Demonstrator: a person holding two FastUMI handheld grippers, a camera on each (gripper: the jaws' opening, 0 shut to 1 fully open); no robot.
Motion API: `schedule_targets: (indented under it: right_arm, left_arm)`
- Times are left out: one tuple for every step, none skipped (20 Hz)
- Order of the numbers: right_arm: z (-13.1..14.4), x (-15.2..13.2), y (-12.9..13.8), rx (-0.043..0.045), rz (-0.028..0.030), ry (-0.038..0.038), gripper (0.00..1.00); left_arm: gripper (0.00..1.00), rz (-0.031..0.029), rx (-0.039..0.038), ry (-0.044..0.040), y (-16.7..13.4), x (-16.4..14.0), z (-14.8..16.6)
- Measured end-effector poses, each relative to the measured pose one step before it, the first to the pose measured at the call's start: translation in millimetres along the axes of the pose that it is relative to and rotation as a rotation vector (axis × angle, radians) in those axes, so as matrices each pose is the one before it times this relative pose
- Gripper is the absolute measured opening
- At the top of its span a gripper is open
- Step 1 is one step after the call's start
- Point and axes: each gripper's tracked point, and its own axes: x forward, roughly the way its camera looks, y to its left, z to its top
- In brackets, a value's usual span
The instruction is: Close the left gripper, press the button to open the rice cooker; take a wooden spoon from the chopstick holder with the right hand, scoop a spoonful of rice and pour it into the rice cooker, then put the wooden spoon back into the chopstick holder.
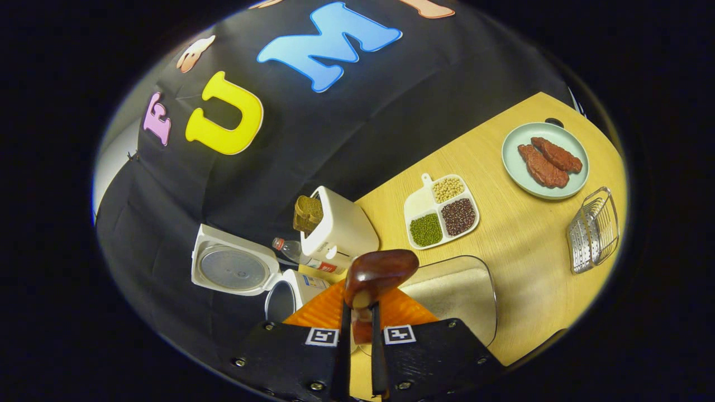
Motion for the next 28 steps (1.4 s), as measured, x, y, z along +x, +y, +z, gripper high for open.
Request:
schedule_targets:
  right_arm:
    - [2.81,-4.38,6.67,0.00791,0.01665,-0.00437,0.15]
    - [2.40,-3.12,7.91,0.00839,0.01917,-0.00336,0.15]
    - [3.08,-2.56,8.21,0.00634,0.01704,-0.00431,0.15]
    - [1.79,-2.29,10.02,0.00501,0.01829,-0.00356,0.15]
    - [1.42,-0.11,10.96,0.00499,0.01916,-0.00420,0.15]
    - [0.12,1.89,11.97,0.00120,0.01943,-0.00240,0.15]
    - [-0.30,2.24,12.66,-0.00766,0.02044,-0.00105,0.15]
    - [-2.52,4.21,14.16,-0.01518,0.01976,-0.00004,0.15]
    - [-2.37,5.95,13.36,-0.01698,0.01829,0.00349,0.15]
    - [-4.21,6.29,13.89,-0.01260,0.01743,0.00595,0.15]
    - [-4.41,8.33,12.48,-0.00717,0.01755,0.00899,0.15]
    - [-5.09,7.77,12.95,-0.00090,0.01615,0.01121,0.15]
    - [-4.87,8.82,12.46,-0.00406,0.01452,0.00984,0.15]
    - [-5.28,11.01,10.82,-0.00967,0.01251,0.01123,0.15]
    - [-5.54,11.55,8.24,-0.01785,0.00702,0.01031,0.15]
    - [-6.91,10.58,8.82,-0.02996,0.00237,0.01187,0.15]
    - [-5.15,11.53,7.07,-0.03688,-0.00280,0.00526,0.15]
    - [-5.51,11.08,8.91,-0.04374,-0.00364,0.00945,0.15]
    - [-4.81,12.39,7.39,-0.04493,-0.00522,0.00860,0.15]
    - [-6.28,14.93,5.32,-0.04174,-0.00731,0.00791,0.15]
    - [-5.11,14.98,3.93,-0.04143,-0.01122,0.00965,0.15]
    - [-5.46,10.90,4.52,-0.03570,-0.01282,0.00976,0.15]
    - [-4.28,12.59,2.22,-0.04185,-0.01331,0.00356,0.15]
    - [-4.74,13.81,1.61,-0.04146,-0.01269,0.00791,0.15]
    - [-4.23,12.32,1.19,-0.04593,-0.01087,0.01192,0.15]
    - [-6.19,9.66,2.29,-0.04828,-0.01278,0.01483,0.15]
    - [-5.07,7.84,1.06,-0.04524,-0.01372,0.00934,0.15]
    - [-2.20,9.08,2.24,-0.04093,-0.00917,-0.00088,0.15]
  left_arm:
    - [0.90,-0.00080,-0.00085,-0.00262,1.18,-0.61,1.30]
    - [0.90,-0.00001,-0.00169,-0.00178,1.29,0.62,0.83]
    - [0.90,-0.00051,-0.00342,-0.00125,1.38,-1.04,0.31]
    - [0.90,0.00045,-0.00346,-0.00120,1.38,-1.11,1.02]
    - [0.90,0.00196,-0.00181,-0.00275,2.70,-1.97,-0.25]
    - [0.90,0.00247,-0.00045,-0.00218,2.62,-1.38,0.93]
    - [0.90,0.00344,-0.00053,-0.00199,2.83,-1.89,-0.07]
    - [0.90,0.00372,-0.00123,-0.00118,2.71,-0.69,-0.37]
    - [0.90,0.00582,-0.00209,0.00021,4.89,-0.70,-1.07]
    - [0.91,0.00652,-0.00310,-0.00024,3.87,-1.08,0.44]
    - [0.93,0.00571,-0.00387,-0.00204,4.34,-2.25,0.51]
    - [0.94,0.00684,-0.00121,-0.00093,3.06,-1.50,0.80]
    - [0.95,0.00846,0.00239,-0.00285,4.32,-0.52,-0.74]
    - [0.93,0.00976,0.00475,-0.00110,5.50,-0.58,-0.77]
    - [0.90,0.00914,0.00250,0.00060,4.15,-1.85,0.23]
    - [0.90,0.00874,-0.00083,0.00227,4.68,-0.14,-0.43]
    - [0.90,0.00734,-0.00438,0.00421,3.11,-1.43,-1.81]
    - [0.90,0.00736,-0.00446,0.00618,3.38,-0.06,-2.14]
    - [0.90,0.00849,-0.00167,0.00659,4.60,0.17,-3.34]
    - [0.90,0.00836,-0.00081,0.00361,3.63,1.33,-2.80]
    - [0.90,0.00907,-0.00062,0.00327,3.73,-0.84,-0.19]
    - [0.90,0.00782,-0.00145,0.00363,3.32,1.09,-0.08]
    - [0.90,0.00921,-0.00021,0.00386,3.59,0.47,-1.13]
    - [0.90,0.00903,0.00102,0.00283,4.15,1.84,-1.45]
    - [0.90,0.00815,0.00101,0.00359,4.19,2.21,-3.52]
    - [0.90,0.00528,0.00068,0.00274,2.96,3.14,-0.93]
    - [0.90,0.00636,0.00008,0.00855,2.56,1.80,-4.10]
    - [0.90,0.00559,-0.00241,0.00451,2.49,2.65,-6.30]
